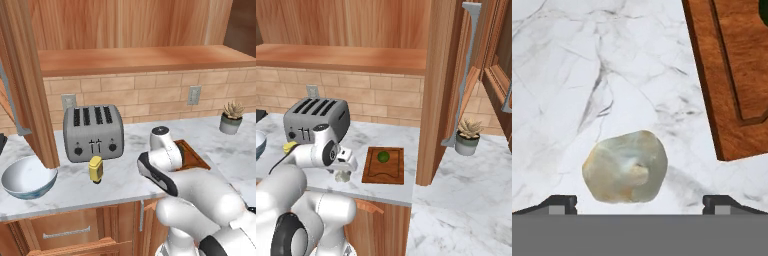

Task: Open the cabinet. Place the bowl and condiment on the counter. Then place the lime and garlic on the cutting board.

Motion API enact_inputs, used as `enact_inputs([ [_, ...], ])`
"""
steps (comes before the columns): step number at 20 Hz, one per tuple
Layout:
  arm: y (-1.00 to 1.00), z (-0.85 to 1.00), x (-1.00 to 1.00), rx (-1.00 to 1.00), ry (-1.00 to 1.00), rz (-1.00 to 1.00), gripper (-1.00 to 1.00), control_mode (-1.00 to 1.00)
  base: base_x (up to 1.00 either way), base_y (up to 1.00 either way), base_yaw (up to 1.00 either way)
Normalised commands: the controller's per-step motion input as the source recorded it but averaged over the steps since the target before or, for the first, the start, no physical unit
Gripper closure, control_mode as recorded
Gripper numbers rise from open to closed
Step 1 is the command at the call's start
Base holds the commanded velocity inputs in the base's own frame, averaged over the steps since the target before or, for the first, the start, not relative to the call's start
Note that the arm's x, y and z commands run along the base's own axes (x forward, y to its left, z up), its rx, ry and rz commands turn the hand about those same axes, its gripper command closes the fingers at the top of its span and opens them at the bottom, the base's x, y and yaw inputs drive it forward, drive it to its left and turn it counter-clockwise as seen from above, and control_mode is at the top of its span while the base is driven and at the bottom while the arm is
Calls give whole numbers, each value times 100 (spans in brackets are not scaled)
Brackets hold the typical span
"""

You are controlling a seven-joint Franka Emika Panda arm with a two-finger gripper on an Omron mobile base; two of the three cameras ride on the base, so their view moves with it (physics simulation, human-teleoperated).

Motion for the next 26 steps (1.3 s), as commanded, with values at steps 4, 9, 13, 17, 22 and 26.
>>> enact_inputs([
  [4,-4,-51,0,0,0,0,-100,-100,0,0,0],
  [9,-1,-45,0,0,0,0,-100,-100,0,0,0],
  [13,-9,-26,0,1,0,0,100,-100,0,0,0],
  [17,-29,26,-10,10,0,0,100,-100,0,0,0],
  [22,-36,96,-13,8,0,0,100,-100,0,0,0],
  [26,-63,71,0,1,0,-4,100,-100,0,0,0],
])
